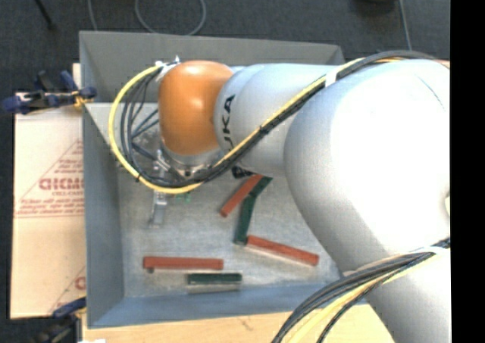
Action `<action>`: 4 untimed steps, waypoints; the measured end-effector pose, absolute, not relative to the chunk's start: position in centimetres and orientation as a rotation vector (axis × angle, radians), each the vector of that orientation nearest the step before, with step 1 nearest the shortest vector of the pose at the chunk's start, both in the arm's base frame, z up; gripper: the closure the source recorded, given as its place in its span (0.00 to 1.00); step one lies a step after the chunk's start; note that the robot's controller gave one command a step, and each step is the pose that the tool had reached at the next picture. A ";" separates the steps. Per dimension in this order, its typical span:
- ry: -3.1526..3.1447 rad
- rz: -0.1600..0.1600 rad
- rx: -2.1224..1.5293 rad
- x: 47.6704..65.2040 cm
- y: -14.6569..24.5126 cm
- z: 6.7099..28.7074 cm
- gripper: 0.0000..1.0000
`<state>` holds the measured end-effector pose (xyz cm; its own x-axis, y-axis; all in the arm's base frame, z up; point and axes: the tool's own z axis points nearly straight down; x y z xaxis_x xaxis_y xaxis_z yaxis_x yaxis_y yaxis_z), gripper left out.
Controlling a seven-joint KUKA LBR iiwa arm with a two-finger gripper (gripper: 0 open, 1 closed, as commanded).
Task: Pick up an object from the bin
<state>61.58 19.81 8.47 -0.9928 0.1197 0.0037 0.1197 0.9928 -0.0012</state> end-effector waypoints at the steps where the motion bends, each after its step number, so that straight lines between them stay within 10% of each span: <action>1: -3.131 -0.001 0.273 59.4 23.2 7.0 0.00; 2: -3.134 0.004 0.159 53.7 16.8 7.0 0.00; 4: -3.115 0.000 0.288 51.6 -1.3 7.3 0.00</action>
Offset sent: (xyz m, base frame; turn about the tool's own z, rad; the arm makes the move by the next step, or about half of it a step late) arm -0.0225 0.0346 -0.0147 -0.2948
